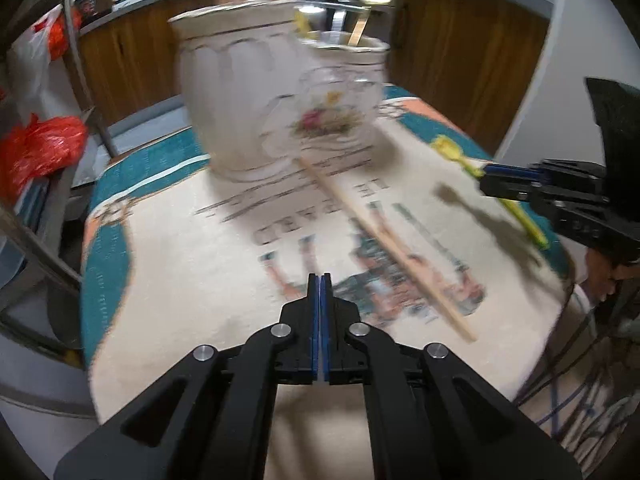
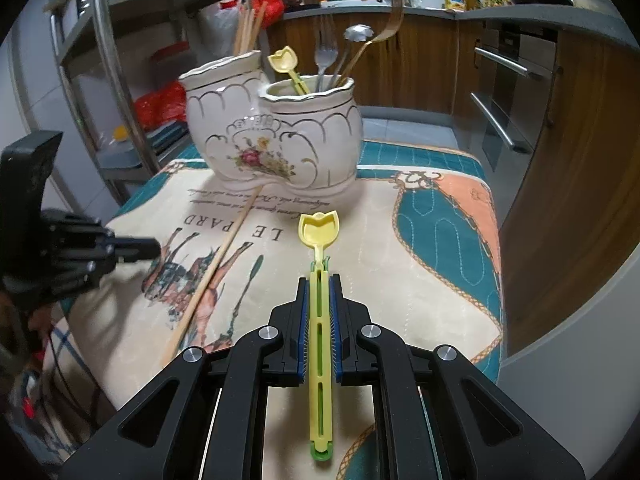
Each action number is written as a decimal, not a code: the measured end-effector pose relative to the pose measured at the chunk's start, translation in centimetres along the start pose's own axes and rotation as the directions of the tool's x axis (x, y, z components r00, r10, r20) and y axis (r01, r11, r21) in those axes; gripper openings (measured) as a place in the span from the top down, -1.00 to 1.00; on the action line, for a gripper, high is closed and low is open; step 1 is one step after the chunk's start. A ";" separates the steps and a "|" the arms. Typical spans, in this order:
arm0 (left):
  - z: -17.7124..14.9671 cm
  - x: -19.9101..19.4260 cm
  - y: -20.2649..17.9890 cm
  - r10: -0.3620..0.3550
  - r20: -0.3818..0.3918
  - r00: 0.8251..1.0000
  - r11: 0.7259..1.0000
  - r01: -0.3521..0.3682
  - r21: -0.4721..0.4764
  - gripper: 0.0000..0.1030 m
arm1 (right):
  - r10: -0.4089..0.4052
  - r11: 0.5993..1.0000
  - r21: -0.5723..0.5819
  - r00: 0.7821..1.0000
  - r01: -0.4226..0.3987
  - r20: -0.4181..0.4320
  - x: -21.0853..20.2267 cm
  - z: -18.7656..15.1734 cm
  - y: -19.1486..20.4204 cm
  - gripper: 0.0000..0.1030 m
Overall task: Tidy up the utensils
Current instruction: 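Grasp the last chopstick with left tool while right grasps a yellow tulip spoon, then carry chopstick over tall pot with left while right carries yellow spoon over short pot, then open left tool to drop chopstick in tall pot while right drops spoon in short pot, then withdraw both open tools back from the pots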
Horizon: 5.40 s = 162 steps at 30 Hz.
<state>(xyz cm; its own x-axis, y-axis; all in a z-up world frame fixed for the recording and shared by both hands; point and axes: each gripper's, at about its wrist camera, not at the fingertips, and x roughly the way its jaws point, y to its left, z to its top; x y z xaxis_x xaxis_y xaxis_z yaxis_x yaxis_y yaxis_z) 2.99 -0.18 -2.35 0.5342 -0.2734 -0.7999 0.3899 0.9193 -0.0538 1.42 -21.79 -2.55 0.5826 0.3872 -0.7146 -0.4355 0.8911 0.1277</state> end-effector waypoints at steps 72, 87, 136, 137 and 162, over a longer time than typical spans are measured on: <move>0.8 -5.9 2.1 -0.136 0.323 0.937 0.982 0.084 0.170 0.89 | 0.096 0.994 -0.072 0.982 -0.085 0.164 -1.8 3.5 1.2 0.79; 11.6 -7.5 8.6 -0.069 0.696 0.714 0.967 0.220 -0.130 0.89 | 0.087 0.984 0.097 0.871 -0.152 0.484 -1.7 14.1 -0.7 0.79; 8.6 -3.0 8.4 0.095 0.589 0.803 0.982 0.020 -0.185 0.26 | -0.019 0.997 0.076 0.921 -0.011 0.388 4.7 11.3 -0.3 0.43; 8.6 -3.1 8.3 0.090 0.590 0.802 0.983 0.022 -0.180 0.26 | -0.021 0.998 0.070 0.919 -0.007 0.394 4.4 11.3 -0.2 0.43; 2.5 -5.0 4.6 0.126 0.543 0.830 0.991 -0.088 -0.097 -0.89 | -0.026 0.998 -0.048 0.919 0.049 0.393 -1.1 3.3 0.4 -0.84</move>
<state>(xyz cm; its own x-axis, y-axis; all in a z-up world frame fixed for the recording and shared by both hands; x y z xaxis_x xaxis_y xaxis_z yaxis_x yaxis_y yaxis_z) 3.99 4.72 2.92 0.8999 -0.2644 -0.3468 0.2672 0.9628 -0.0407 2.89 -21.12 0.61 0.8164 0.4260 -0.3898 -0.4394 0.8963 0.0593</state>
